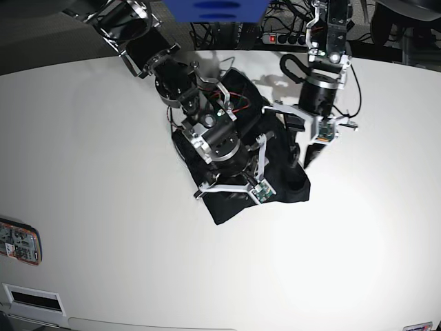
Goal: Fold the T-shirt properly
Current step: 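Lower the bundle and grasp its edge with the left gripper, then pull the bundle's edges apart with both grippers to flatten it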
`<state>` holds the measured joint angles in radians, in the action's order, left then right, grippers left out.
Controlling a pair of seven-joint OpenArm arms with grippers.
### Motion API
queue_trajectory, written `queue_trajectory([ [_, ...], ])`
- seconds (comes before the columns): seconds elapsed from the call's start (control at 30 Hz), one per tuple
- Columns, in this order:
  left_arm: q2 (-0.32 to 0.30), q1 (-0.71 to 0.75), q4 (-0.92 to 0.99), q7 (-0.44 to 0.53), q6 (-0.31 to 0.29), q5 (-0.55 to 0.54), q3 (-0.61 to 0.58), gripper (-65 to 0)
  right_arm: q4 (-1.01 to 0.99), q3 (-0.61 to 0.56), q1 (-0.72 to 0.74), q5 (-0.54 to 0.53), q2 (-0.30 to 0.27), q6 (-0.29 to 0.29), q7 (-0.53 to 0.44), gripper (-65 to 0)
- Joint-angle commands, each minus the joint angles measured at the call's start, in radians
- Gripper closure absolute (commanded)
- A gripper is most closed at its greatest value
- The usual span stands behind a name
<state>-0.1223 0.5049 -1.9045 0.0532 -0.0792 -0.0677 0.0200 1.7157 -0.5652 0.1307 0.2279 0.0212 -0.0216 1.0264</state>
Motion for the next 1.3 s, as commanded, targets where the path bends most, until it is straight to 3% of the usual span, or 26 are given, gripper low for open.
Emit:
queue_trajectory([
  [0.0,-0.003,-0.002,0.012,0.023,-0.003,0.001,-0.021,-8.8,-0.003,0.004,0.074,-0.018,0.01,-0.005,-0.027,-19.5],
  [0.13,-0.003,-0.035,0.109,0.021,-0.003,0.001,-0.085,-0.1,-0.096,0.004,0.177,-0.103,0.01,-0.005,-0.027,-21.0],
  [0.3,0.002,-0.07,0.207,0.021,-0.003,0.001,-0.101,0.0,-0.167,0.004,0.183,-0.137,0.01,-0.005,-0.028,-30.9],
  [0.4,0.003,-0.101,0.271,0.021,-0.003,0.001,-0.101,-1.5,-0.213,0.003,0.238,-0.135,0.01,-0.005,-0.034,-32.3],
  [0.57,0.003,-0.142,0.337,0.021,-0.003,0.001,-0.101,-9.7,-0.303,0.003,0.3,-0.135,0.01,-0.005,-0.037,-30.8],
  [0.73,0.006,-0.176,0.374,0.021,-0.003,0.001,-0.142,-10.3,-0.323,0.004,0.304,-0.135,0.01,-0.005,-0.047,-30.9],
  [0.9,0.006,-0.231,0.491,0.021,-0.003,0.001,-0.185,-10.3,-0.503,0.004,0.357,-0.137,0.012,-0.005,-0.177,-30.9],
  [1.07,0.006,-0.219,0.488,0.023,-0.003,-0.001,-0.188,-10.2,-0.698,0.004,0.375,-0.137,0.012,-0.005,-0.301,-30.9],
  [1.27,-0.004,-0.229,0.501,0.023,-0.003,0.001,-0.179,-10.2,-0.77,0.004,0.375,-0.135,0.007,-0.005,-0.378,-30.9],
])
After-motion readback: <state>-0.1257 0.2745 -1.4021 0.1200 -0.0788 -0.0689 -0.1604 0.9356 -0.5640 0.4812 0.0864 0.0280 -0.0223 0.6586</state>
